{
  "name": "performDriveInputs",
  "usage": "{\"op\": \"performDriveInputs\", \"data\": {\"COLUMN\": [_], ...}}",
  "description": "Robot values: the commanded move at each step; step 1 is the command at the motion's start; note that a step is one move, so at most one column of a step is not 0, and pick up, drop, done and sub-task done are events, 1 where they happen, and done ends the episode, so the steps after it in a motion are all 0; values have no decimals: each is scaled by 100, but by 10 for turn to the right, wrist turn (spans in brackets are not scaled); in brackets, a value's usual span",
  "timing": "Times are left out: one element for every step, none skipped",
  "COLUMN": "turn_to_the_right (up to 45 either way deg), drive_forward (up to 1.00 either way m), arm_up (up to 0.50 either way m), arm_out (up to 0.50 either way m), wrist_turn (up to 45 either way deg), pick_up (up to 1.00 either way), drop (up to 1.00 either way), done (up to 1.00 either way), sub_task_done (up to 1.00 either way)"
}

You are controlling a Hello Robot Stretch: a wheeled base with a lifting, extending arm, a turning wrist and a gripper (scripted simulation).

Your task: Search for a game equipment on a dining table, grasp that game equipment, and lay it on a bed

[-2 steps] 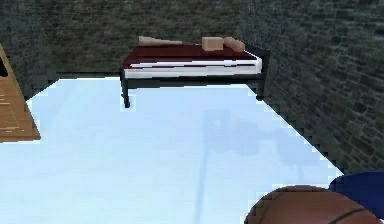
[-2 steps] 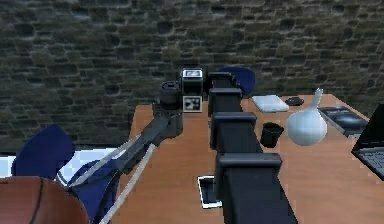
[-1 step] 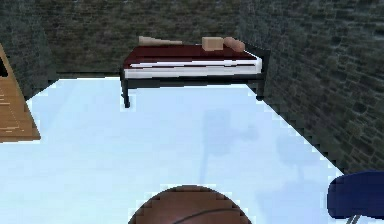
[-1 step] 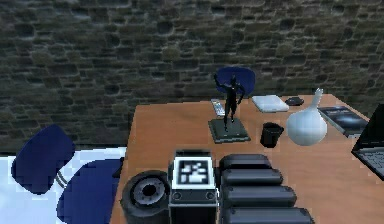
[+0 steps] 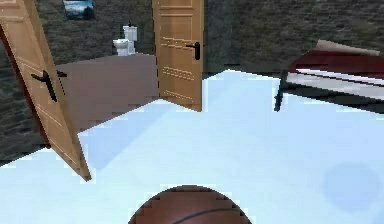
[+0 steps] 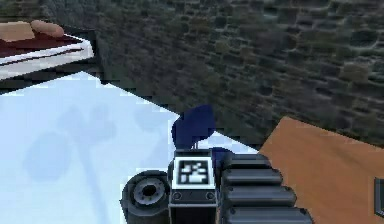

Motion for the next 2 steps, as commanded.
{"op": "performDriveInputs", "data": {"turn_to_the_right": [-150, 0], "drive_forward": [0, 40], "arm_up": [0, 0], "arm_out": [0, 0], "wrist_turn": [0, 0], "pick_up": [0, 0], "drop": [0, 0], "done": [0, 0], "sub_task_done": [0, 0]}}
